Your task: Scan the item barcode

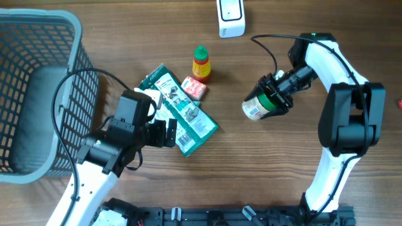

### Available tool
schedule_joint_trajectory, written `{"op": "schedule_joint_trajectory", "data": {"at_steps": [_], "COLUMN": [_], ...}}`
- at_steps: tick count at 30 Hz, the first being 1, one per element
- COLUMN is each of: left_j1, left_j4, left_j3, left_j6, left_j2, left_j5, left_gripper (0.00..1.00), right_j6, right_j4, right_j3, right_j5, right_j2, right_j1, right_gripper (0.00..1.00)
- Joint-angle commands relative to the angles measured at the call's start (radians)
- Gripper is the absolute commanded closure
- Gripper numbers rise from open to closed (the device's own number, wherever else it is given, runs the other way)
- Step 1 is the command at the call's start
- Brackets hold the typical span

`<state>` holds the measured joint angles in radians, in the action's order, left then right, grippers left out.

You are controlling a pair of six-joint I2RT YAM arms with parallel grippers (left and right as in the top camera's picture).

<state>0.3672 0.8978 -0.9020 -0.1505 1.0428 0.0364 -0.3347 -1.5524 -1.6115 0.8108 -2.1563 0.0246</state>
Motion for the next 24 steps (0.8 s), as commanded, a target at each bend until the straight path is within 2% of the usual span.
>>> {"op": "schedule_joint_trajectory", "data": {"at_steps": [1,9,15,24], "left_j1": [-0.006,-0.006,-0.006,-0.006], "left_j4": [0.001,0.001,0.001,0.001], "left_j3": [0.003,0.003,0.003,0.003], "left_j6": [0.016,0.016,0.016,0.016], "left_j2": [0.0,0.0,0.0,0.0], "left_j5": [0.015,0.015,0.015,0.015], "left_gripper": [0.0,0.0,0.0,0.0], "right_j6": [0.018,0.019,-0.02,-0.256], "right_j4": [-0.009,-0.018,-0.006,0.115], "right_j3": [0.002,0.002,0.002,0.002], "right_j5": [0.135,0.135,0.133,0.103], "right_j2": [-0.002,0.025,0.133,0.266], "right_j1": [0.014,0.101,0.187,0.351], "right_gripper": [0.48,0.51,0.53,0.53]}}
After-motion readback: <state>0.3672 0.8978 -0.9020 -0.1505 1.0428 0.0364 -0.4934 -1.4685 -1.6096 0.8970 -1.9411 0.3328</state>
